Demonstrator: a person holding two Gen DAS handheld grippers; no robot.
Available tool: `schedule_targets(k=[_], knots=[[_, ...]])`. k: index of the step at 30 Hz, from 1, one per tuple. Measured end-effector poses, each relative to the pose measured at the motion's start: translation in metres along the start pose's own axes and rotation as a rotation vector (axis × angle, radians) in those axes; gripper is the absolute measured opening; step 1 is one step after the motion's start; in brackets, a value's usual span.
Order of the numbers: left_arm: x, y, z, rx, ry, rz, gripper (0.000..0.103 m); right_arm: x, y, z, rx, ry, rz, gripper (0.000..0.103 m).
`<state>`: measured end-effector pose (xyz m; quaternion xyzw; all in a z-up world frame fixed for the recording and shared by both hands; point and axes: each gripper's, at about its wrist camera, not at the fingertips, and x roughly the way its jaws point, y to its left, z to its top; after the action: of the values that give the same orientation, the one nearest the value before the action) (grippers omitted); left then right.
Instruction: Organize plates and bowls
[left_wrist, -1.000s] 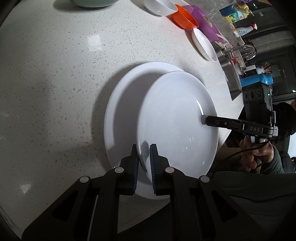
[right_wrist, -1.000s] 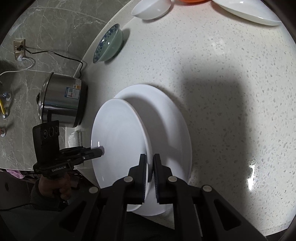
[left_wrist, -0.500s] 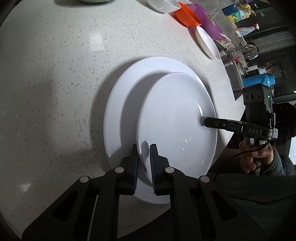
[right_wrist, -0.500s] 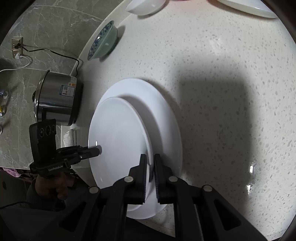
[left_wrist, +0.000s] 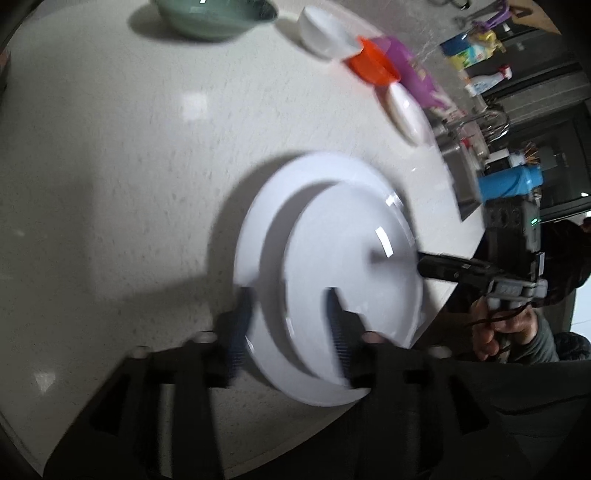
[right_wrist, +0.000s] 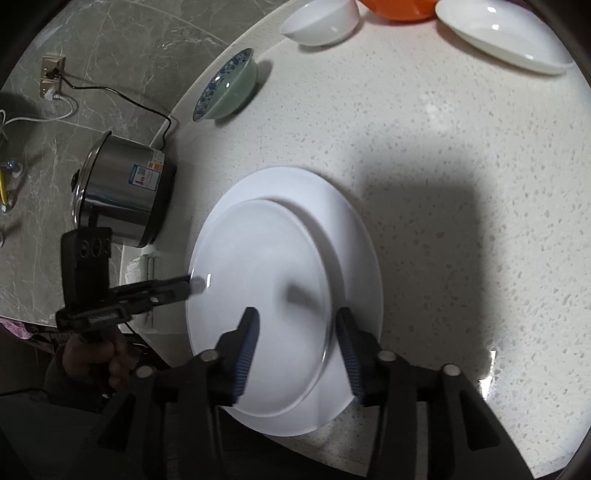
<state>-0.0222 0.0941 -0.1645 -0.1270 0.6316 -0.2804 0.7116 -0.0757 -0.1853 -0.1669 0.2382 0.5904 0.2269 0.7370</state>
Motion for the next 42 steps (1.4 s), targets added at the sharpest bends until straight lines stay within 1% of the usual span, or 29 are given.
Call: schedule_targets(k=[1, 2, 3, 4, 5, 7, 8, 9, 11, 13, 14, 16, 18, 20, 21, 22, 23, 24, 25, 28, 30, 33, 34, 37, 39, 42], knots=[[-0.006, -0.002, 0.004, 0.004, -0.023, -0.003, 0.066, -0.002, 0.0, 0.0, 0.0, -0.005, -0.005, 0.055], [-0.013, -0.005, 0.009, 0.007, -0.049, -0.013, 0.074, -0.007, 0.001, 0.0, 0.001, -0.012, -0.012, 0.055], [-0.019, -0.007, 0.013, 0.005, -0.071, -0.028, 0.076, -0.014, 0.001, 0.0, 0.003, -0.028, -0.015, 0.055], [-0.025, -0.008, 0.017, 0.002, -0.091, -0.041, 0.082, -0.02, 0.0, 0.0, 0.005, -0.046, -0.015, 0.056], [-0.031, -0.01, 0.023, -0.004, -0.118, -0.053, 0.092, -0.029, -0.001, 0.002, 0.007, -0.075, -0.014, 0.058], [-0.041, -0.016, 0.035, -0.011, -0.16, -0.071, 0.101, -0.048, -0.005, 0.006, 0.01, -0.137, -0.006, 0.061], [-0.044, -0.019, 0.04, -0.012, -0.177, -0.075, 0.102, -0.059, -0.01, 0.01, 0.009, -0.173, 0.0, 0.064], [-0.049, -0.025, 0.047, -0.015, -0.209, -0.072, 0.102, -0.069, -0.017, 0.015, 0.009, -0.207, 0.005, 0.066], [-0.055, -0.037, 0.058, -0.017, -0.254, -0.071, 0.102, -0.088, -0.035, 0.027, 0.024, -0.266, 0.016, 0.068], [-0.057, -0.055, 0.069, -0.018, -0.301, -0.065, 0.102, -0.102, -0.054, 0.042, 0.048, -0.307, 0.037, 0.068], [-0.057, -0.065, 0.076, -0.021, -0.337, -0.054, 0.102, -0.111, -0.067, 0.052, 0.064, -0.33, 0.046, 0.069], [-0.051, -0.086, 0.089, -0.026, -0.354, -0.046, 0.102, -0.126, -0.092, 0.07, 0.078, -0.358, 0.058, 0.07], [-0.039, -0.111, 0.105, -0.043, -0.339, -0.037, 0.102, -0.139, -0.116, 0.091, 0.08, -0.36, 0.056, 0.071], [-0.017, -0.142, 0.126, -0.05, -0.322, -0.025, 0.103, -0.148, -0.138, 0.107, 0.076, -0.35, 0.066, 0.072], [-0.009, -0.152, 0.132, -0.054, -0.318, -0.009, 0.103, -0.153, -0.153, 0.118, 0.074, -0.344, 0.058, 0.072], [0.007, -0.164, 0.148, -0.077, -0.304, 0.03, 0.103, -0.157, -0.162, 0.122, 0.077, -0.342, 0.054, 0.072], [0.02, -0.171, 0.158, -0.102, -0.287, 0.045, 0.102, -0.161, -0.175, 0.129, 0.088, -0.337, 0.057, 0.073], [0.032, -0.179, 0.168, -0.123, -0.279, 0.042, 0.102, -0.164, -0.188, 0.135, 0.103, -0.329, 0.067, 0.073], [0.043, -0.184, 0.176, -0.135, -0.278, 0.038, 0.102, -0.167, -0.199, 0.137, 0.113, -0.325, 0.077, 0.073], [0.089, -0.202, 0.209, -0.153, -0.23, 0.051, 0.102, -0.168, -0.23, 0.149, 0.141, -0.3, 0.082, 0.071], [0.115, -0.21, 0.226, -0.143, -0.201, 0.075, 0.101, -0.164, -0.243, 0.155, 0.165, -0.283, 0.091, 0.065], [0.151, -0.216, 0.251, -0.137, -0.158, 0.129, 0.101, -0.159, -0.258, 0.165, 0.189, -0.252, 0.122, 0.059], [0.165, -0.216, 0.26, -0.136, -0.133, 0.14, 0.101, -0.157, -0.26, 0.168, 0.187, -0.244, 0.128, 0.059], [0.192, -0.214, 0.275, -0.136, -0.078, 0.16, 0.1, -0.148, -0.262, 0.176, 0.19, -0.206, 0.148, 0.059], [0.205, -0.212, 0.281, -0.135, -0.062, 0.161, 0.1, -0.145, -0.266, 0.181, 0.188, -0.19, 0.163, 0.059], [0.218, -0.21, 0.287, -0.14, -0.047, 0.146, 0.092, -0.138, -0.266, 0.187, 0.178, -0.167, 0.173, 0.058]])
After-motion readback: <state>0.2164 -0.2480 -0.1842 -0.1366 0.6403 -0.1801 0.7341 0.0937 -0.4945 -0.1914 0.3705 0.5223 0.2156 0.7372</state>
